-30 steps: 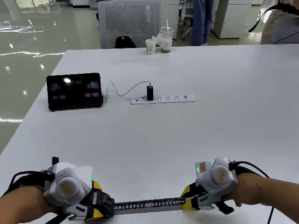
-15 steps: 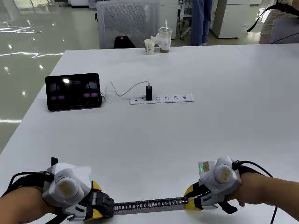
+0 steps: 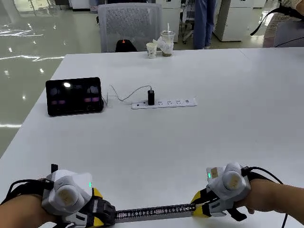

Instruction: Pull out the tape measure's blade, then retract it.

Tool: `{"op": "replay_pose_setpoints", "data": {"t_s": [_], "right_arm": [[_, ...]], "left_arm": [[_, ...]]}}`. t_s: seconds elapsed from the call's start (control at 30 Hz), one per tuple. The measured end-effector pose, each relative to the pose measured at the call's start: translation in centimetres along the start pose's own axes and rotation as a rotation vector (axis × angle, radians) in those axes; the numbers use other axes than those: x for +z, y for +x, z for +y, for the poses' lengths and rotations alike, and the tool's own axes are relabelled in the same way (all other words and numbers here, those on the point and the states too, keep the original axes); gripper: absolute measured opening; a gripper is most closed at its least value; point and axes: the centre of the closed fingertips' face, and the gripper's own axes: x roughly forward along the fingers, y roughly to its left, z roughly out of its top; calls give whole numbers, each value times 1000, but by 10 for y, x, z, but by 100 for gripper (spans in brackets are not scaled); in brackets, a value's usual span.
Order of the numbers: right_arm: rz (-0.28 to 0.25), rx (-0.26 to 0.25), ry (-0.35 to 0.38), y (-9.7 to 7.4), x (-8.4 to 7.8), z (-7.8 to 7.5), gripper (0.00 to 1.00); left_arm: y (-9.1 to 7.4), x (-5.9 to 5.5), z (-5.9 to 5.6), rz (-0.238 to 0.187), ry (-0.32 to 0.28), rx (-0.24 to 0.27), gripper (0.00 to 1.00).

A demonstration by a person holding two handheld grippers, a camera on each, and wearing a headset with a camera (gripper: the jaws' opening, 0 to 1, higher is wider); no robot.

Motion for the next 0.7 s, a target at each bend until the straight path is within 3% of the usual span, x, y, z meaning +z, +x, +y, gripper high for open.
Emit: {"op": "replay_pose_setpoints", "data": {"t_s": [0.7], "right_arm": [[6,-1,7,-10,-13,-1,10]], "left_arm": [[-1,-1,-1,3,3,-2,31]]}}
